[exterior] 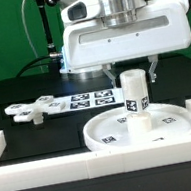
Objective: Assemble round table
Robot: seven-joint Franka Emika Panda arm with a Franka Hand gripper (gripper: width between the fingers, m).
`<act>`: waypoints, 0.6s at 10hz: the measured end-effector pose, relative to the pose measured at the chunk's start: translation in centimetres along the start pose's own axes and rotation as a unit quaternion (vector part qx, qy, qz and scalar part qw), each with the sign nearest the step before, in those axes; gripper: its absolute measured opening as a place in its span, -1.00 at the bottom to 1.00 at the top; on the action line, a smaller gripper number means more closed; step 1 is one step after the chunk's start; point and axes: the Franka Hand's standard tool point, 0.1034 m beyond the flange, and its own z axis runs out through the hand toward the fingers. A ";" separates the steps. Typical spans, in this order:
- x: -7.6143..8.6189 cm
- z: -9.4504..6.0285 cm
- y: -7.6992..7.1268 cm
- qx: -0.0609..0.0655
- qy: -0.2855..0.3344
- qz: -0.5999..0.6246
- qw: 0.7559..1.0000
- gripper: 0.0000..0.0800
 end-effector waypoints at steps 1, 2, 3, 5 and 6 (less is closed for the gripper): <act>-0.1 0.0 -0.1 0.001 0.001 0.058 0.998 0.02; -0.2 0.0 -0.2 0.002 0.000 0.114 0.993 0.02; -0.3 0.1 -0.3 0.004 -0.003 0.183 0.983 0.02; -0.3 0.1 -0.4 0.009 -0.006 0.265 0.964 0.02; -0.4 0.1 -0.4 0.014 -0.011 0.323 0.946 0.02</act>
Offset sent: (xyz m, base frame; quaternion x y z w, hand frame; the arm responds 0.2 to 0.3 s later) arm -0.0038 0.0050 -0.0081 0.0008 -0.0077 0.3040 0.9526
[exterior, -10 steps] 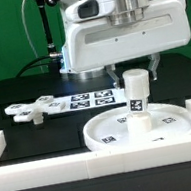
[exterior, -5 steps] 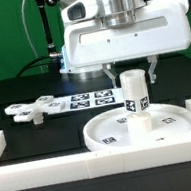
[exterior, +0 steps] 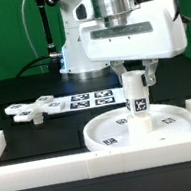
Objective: Assemble round table
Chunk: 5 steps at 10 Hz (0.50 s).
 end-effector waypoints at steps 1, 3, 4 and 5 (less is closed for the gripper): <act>0.1 0.0 0.0 0.003 -0.004 0.017 1.000 0.02; -0.1 0.0 -0.1 0.004 -0.005 0.011 1.000 0.28; -0.1 0.0 -0.1 0.004 -0.005 -0.015 1.000 0.51; -0.1 0.0 -0.1 0.004 -0.005 -0.047 0.999 0.59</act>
Offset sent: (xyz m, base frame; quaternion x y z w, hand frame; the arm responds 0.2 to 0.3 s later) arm 0.0000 0.0000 0.0000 0.0000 0.0000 -0.0650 0.9979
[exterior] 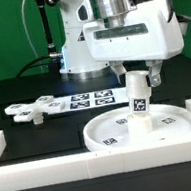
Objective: Assemble round table
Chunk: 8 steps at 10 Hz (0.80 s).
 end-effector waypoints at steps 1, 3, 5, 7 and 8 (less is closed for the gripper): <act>0.3 0.1 0.0 0.006 0.002 -0.031 0.999 0.59; 0.2 0.1 0.0 0.006 0.002 -0.116 0.993 0.62; 0.2 0.1 0.0 0.002 0.004 -0.205 0.979 0.62; 0.0 0.1 -0.4 -0.015 0.013 -0.322 0.946 0.62; -0.1 0.0 -0.7 -0.028 0.015 -0.392 0.919 0.62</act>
Offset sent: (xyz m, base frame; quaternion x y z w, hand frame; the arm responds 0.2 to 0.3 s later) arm 0.0000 0.0000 0.0000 0.0000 0.0000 -0.1296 0.9916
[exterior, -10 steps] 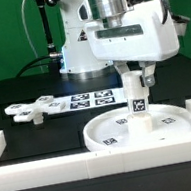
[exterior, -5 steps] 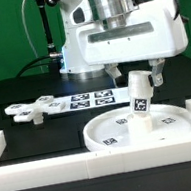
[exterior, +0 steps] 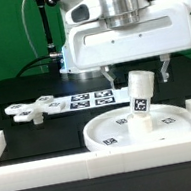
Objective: Assemble round table
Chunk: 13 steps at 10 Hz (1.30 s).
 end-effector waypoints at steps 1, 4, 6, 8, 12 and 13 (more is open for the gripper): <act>0.2 0.0 -0.5 -0.011 -0.005 -0.071 0.997 0.62; 0.3 0.1 -0.7 -0.013 -0.007 -0.174 0.985 0.62; 0.3 0.1 -0.7 -0.014 -0.008 -0.257 0.966 0.62; 0.2 0.1 -1.0 -0.028 -0.010 -0.367 0.930 0.62; 0.1 0.3 -1.0 -0.031 -0.018 -0.512 0.858 0.62; 0.2 0.3 -0.8 -0.031 -0.019 -0.541 0.840 0.62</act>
Offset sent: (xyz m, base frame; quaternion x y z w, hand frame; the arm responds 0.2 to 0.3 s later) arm 0.0000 0.0000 0.0000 0.0000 0.0000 -0.1938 0.9810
